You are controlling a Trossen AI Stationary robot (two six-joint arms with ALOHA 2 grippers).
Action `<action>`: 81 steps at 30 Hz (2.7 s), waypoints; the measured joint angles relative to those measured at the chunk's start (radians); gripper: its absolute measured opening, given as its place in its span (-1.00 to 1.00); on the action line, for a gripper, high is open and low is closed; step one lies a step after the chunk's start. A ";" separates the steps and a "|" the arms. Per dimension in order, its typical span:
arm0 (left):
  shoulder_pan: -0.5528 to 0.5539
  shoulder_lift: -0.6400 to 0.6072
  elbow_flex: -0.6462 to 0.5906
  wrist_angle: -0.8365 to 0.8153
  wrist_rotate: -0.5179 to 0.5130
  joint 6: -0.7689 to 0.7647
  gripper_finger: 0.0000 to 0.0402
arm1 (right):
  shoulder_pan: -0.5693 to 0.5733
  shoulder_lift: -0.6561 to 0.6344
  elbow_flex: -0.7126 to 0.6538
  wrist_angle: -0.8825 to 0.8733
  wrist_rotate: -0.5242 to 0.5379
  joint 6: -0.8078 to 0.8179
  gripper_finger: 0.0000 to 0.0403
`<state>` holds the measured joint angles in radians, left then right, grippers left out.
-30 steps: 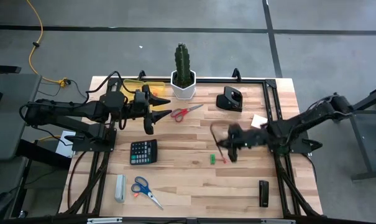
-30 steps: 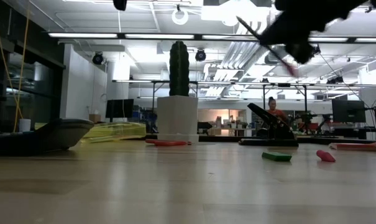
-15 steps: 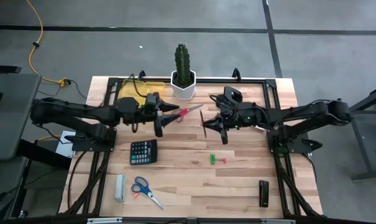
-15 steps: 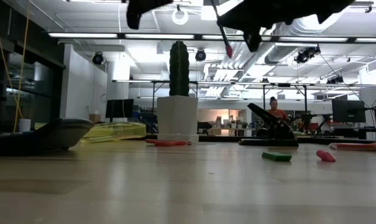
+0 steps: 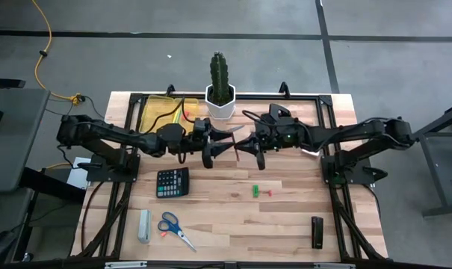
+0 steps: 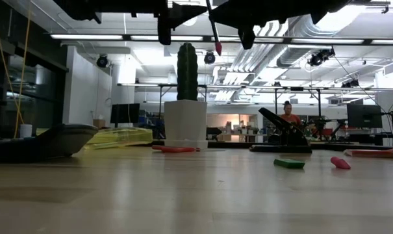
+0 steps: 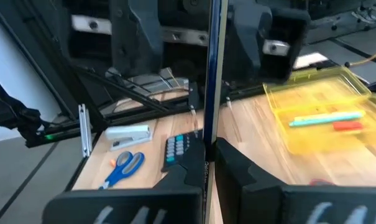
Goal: Pack school essentials
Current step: Put the black pencil into the transparent yellow supply box
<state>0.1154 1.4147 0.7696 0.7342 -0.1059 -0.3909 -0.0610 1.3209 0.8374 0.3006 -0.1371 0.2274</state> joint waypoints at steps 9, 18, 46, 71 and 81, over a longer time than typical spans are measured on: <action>0.000 -0.001 0.000 -0.003 0.016 0.007 -0.11 | 0.000 0.067 0.001 0.123 -0.003 0.061 -1.00; 0.000 -0.001 0.000 -0.025 0.014 0.039 -0.73 | 0.003 0.083 0.001 0.138 -0.005 0.083 -1.00; 0.050 -0.579 -0.005 -0.881 -0.027 0.195 -0.99 | -0.090 -0.274 -0.002 -0.063 0.022 0.029 -0.01; 0.352 -0.457 0.225 -1.203 -0.194 0.133 -0.99 | -0.089 -0.328 -0.003 -0.144 0.069 0.060 -0.01; 0.759 -0.028 0.297 -1.403 0.144 0.227 -0.99 | -0.089 -0.328 -0.003 -0.250 0.157 0.060 -0.01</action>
<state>0.8747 1.3864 1.0664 -0.6686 0.0382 -0.1643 -0.1501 0.9928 0.8349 0.0504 0.0195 0.2873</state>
